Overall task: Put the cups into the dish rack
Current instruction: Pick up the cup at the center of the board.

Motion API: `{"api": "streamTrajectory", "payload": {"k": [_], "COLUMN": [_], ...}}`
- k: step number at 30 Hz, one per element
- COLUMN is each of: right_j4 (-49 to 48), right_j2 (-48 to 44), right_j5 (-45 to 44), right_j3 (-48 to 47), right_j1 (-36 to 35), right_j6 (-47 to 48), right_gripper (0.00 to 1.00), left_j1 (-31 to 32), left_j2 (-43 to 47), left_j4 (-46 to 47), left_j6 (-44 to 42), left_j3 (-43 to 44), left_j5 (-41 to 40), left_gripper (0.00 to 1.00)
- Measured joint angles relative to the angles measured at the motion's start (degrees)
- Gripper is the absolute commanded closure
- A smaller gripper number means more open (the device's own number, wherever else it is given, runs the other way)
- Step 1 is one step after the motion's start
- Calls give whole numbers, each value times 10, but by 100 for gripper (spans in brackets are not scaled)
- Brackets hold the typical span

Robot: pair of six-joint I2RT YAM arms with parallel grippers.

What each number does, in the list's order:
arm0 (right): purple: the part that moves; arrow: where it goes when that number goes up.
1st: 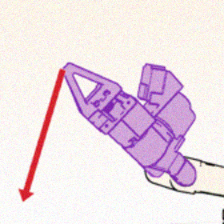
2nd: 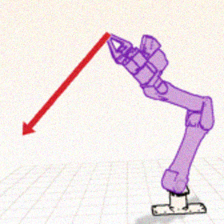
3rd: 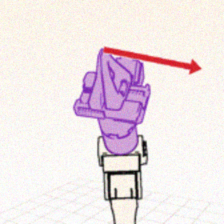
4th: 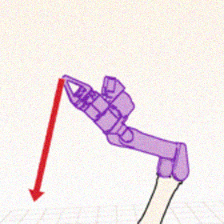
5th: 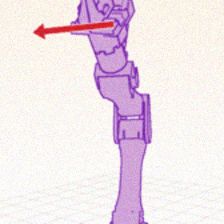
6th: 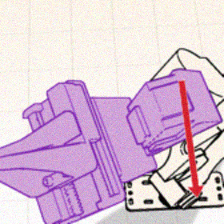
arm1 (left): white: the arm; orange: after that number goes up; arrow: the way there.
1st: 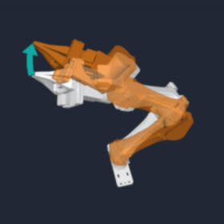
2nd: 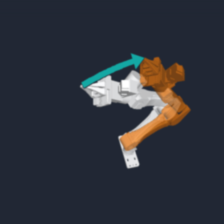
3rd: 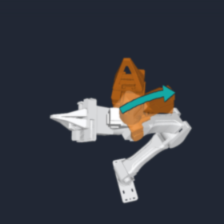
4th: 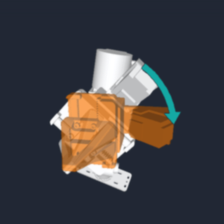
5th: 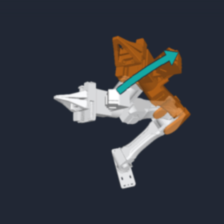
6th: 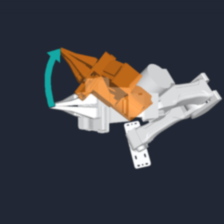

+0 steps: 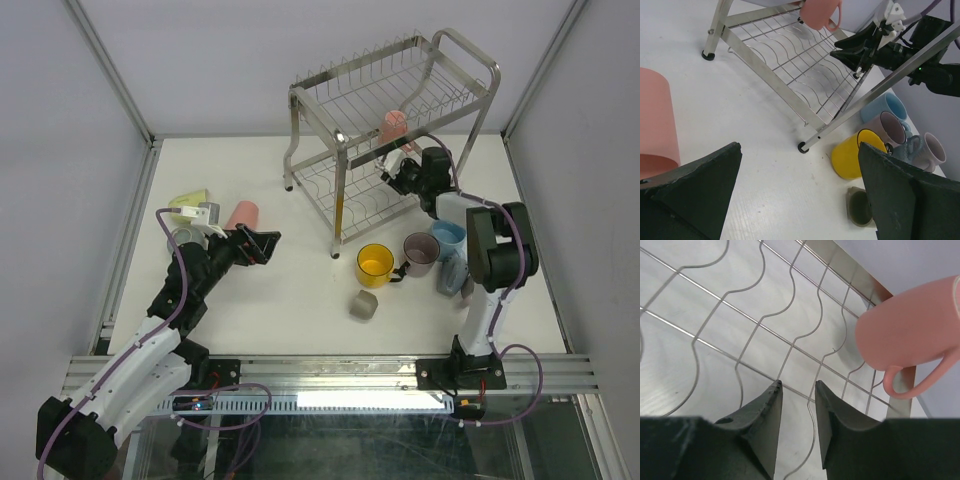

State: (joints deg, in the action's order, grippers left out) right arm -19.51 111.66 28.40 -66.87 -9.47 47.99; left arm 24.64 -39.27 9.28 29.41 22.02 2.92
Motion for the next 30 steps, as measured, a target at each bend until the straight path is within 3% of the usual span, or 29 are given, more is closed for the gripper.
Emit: {"api": "streamTrajectory", "payload": {"k": [5, 10, 14, 20, 24, 30], "right_j4": [56, 127, 197, 285, 404, 600], "right_j2": [-60, -126, -177, -269, -306, -315], "right_j5": [7, 68, 114, 153, 205, 323], "right_j3": [24, 66, 98, 126, 96, -4], "right_j1": [0, 1, 1, 1, 1, 1], "right_j6": [16, 116, 198, 239, 241, 210], "right_gripper": [64, 63, 61, 61, 61, 55], "left_j1": [0, 0, 0, 0, 0, 0], "left_j2": [-1, -7, -27, -49, -49, -63], "left_j4": [-3, -14, -25, -44, -48, -63], "left_j6": [1, 24, 74, 125, 149, 171], "left_j3": [0, 0, 0, -3, -14, -22], "left_j5": [-9, -44, -75, -119, -157, -217], "left_gripper": [1, 19, 20, 21, 31, 29]}}
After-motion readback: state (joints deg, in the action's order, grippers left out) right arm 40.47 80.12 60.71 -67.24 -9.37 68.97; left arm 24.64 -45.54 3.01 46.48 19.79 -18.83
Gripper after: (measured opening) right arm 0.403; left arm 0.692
